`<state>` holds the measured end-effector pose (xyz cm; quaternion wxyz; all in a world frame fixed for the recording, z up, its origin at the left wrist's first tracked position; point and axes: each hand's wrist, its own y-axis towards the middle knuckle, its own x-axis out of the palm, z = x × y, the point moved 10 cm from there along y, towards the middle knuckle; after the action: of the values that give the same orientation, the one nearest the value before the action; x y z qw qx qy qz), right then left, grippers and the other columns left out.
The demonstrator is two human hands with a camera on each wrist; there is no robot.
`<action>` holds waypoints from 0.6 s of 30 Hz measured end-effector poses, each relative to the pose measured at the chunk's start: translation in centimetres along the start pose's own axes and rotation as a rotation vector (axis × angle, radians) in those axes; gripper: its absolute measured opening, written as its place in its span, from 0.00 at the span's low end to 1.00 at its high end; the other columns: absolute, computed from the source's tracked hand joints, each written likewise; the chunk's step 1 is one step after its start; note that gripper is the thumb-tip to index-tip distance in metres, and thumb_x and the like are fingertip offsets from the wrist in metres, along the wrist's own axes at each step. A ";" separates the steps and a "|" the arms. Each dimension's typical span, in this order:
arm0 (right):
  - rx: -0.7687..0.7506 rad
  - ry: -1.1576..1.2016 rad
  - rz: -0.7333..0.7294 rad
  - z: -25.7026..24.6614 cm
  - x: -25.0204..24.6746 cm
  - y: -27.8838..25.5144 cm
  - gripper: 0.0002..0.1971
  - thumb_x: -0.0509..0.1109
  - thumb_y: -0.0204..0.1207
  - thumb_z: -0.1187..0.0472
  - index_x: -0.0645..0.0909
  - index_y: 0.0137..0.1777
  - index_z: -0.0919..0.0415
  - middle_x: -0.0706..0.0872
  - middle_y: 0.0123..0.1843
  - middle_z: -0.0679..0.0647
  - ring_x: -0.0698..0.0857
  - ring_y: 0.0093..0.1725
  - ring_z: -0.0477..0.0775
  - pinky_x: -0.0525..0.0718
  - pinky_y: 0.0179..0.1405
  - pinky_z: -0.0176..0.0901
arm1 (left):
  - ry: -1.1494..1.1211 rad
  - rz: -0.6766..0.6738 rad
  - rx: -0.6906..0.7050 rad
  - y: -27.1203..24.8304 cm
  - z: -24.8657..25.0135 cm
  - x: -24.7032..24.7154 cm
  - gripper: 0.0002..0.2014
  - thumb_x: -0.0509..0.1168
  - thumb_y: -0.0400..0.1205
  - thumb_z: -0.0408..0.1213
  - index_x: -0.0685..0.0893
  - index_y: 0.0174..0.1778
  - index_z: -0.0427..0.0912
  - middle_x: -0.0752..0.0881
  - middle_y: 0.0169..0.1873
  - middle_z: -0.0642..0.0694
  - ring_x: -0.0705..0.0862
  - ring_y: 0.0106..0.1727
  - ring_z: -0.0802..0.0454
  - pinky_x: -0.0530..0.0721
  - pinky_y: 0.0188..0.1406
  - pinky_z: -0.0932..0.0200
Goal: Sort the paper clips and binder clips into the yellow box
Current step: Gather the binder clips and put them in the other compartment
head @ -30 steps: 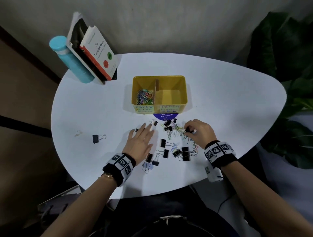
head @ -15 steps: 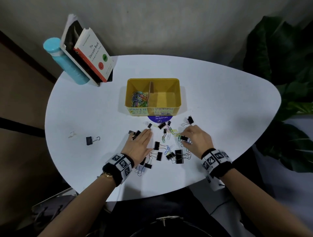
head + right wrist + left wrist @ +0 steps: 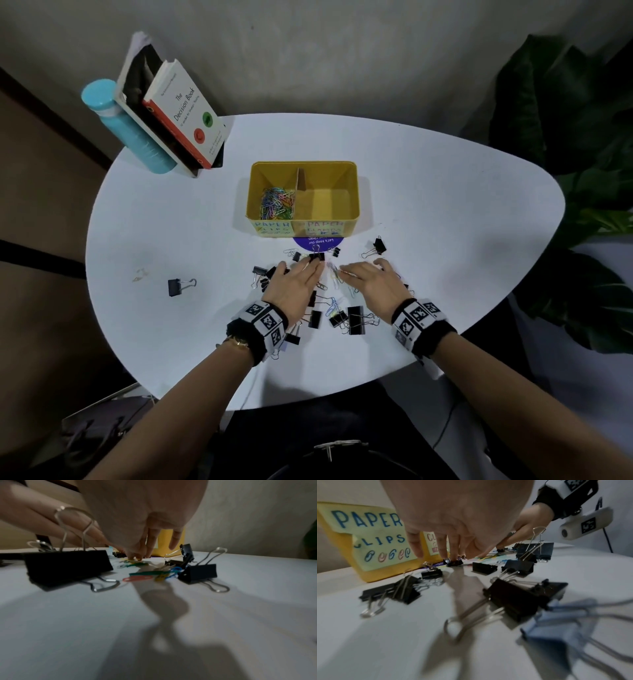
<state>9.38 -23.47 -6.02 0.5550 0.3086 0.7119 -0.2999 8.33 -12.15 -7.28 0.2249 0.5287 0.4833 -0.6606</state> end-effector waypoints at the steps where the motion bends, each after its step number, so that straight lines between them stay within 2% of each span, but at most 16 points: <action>1: -0.003 0.014 0.033 -0.1 -0.3 -0.3 0.38 0.72 0.53 0.80 0.80 0.67 0.58 0.86 0.63 0.53 0.85 0.60 0.55 0.80 0.57 0.56 | 0.000 0.023 -0.029 -0.4 -0.6 -0.2 0.35 0.55 0.79 0.31 0.45 0.81 0.38 0.53 0.82 0.44 0.53 0.81 0.46 0.61 0.73 0.41; 3: 0.080 0.084 0.107 0.9 -1.4 -1.2 0.34 0.73 0.56 0.80 0.81 0.65 0.62 0.87 0.59 0.58 0.86 0.56 0.59 0.84 0.50 0.52 | -0.037 0.144 -0.056 -1.0 -1.4 -1.3 0.37 0.62 0.73 0.25 0.55 0.79 0.34 0.65 0.78 0.39 0.63 0.76 0.42 0.71 0.66 0.43; 5: 0.228 0.209 0.099 2.7 -2.0 -1.9 0.24 0.76 0.65 0.71 0.81 0.63 0.63 0.85 0.54 0.58 0.86 0.48 0.61 0.87 0.39 0.50 | -0.078 0.258 -0.003 -0.9 -1.1 -2.3 0.39 0.70 0.62 0.20 0.69 0.72 0.34 0.80 0.64 0.39 0.75 0.62 0.42 0.82 0.51 0.50; 7: 0.334 0.315 -0.059 4.0 -0.7 -2.1 0.23 0.77 0.69 0.60 0.80 0.65 0.62 0.81 0.55 0.57 0.87 0.44 0.59 0.85 0.40 0.52 | -0.117 0.317 0.087 -0.2 -0.1 -3.0 0.35 0.74 0.57 0.18 0.79 0.63 0.35 0.85 0.51 0.41 0.81 0.50 0.44 0.84 0.34 0.55; 8: 0.344 0.349 -0.124 4.1 0.0 -2.1 0.26 0.78 0.68 0.59 0.79 0.66 0.62 0.81 0.56 0.58 0.87 0.44 0.57 0.85 0.43 0.51 | -0.142 0.304 0.110 0.3 0.2 -3.3 0.32 0.75 0.58 0.18 0.81 0.61 0.35 0.85 0.49 0.41 0.82 0.48 0.44 0.83 0.29 0.56; 9: 0.350 0.386 -0.155 4.1 0.5 -1.8 0.28 0.80 0.66 0.58 0.79 0.67 0.62 0.80 0.55 0.58 0.87 0.43 0.56 0.85 0.45 0.51 | -0.178 0.265 0.105 0.9 0.2 -3.3 0.30 0.75 0.62 0.19 0.80 0.61 0.36 0.83 0.50 0.41 0.82 0.48 0.44 0.83 0.28 0.56; 11: 0.375 0.476 -0.142 4.1 0.8 -1.2 0.31 0.82 0.63 0.59 0.79 0.67 0.62 0.80 0.52 0.57 0.85 0.41 0.52 0.85 0.48 0.51 | -0.260 0.148 0.060 2.2 -0.4 -2.7 0.28 0.71 0.72 0.23 0.75 0.69 0.38 0.79 0.57 0.40 0.81 0.53 0.42 0.85 0.38 0.50; 12: 0.385 0.518 -0.117 4.1 0.8 -0.8 0.31 0.83 0.61 0.59 0.81 0.65 0.61 0.80 0.50 0.55 0.84 0.40 0.50 0.85 0.48 0.50 | -0.298 0.092 0.053 2.7 -0.5 -2.1 0.29 0.69 0.75 0.24 0.71 0.72 0.40 0.78 0.60 0.41 0.81 0.55 0.42 0.84 0.43 0.50; 14: 0.390 0.574 -0.072 3.9 0.9 -0.2 0.28 0.84 0.61 0.58 0.84 0.63 0.58 0.79 0.45 0.51 0.83 0.38 0.48 0.85 0.47 0.50 | -0.372 0.055 0.049 3.2 -0.6 -1.9 0.30 0.68 0.76 0.27 0.69 0.75 0.47 0.78 0.59 0.42 0.82 0.55 0.43 0.81 0.45 0.53; 16: 0.378 0.594 -0.028 3.8 1.1 0.3 0.24 0.83 0.61 0.56 0.87 0.59 0.56 0.78 0.42 0.49 0.82 0.35 0.47 0.84 0.44 0.49 | -0.436 0.058 0.039 3.5 -0.6 -1.9 0.25 0.69 0.77 0.31 0.76 0.70 0.51 0.79 0.54 0.42 0.82 0.53 0.44 0.80 0.45 0.53; 18: 0.402 0.616 0.028 4.2 1.3 0.4 0.19 0.83 0.61 0.55 0.89 0.53 0.56 0.78 0.37 0.46 0.80 0.31 0.41 0.84 0.40 0.48 | -0.487 0.067 0.002 3.5 -0.8 -1.8 0.17 0.69 0.78 0.36 0.84 0.63 0.50 0.82 0.50 0.42 0.82 0.53 0.44 0.80 0.44 0.52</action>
<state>11.99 -26.27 -8.16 0.2471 0.4968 0.7683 -0.3192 12.17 -13.32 -7.01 0.3560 0.3700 0.3963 -0.7611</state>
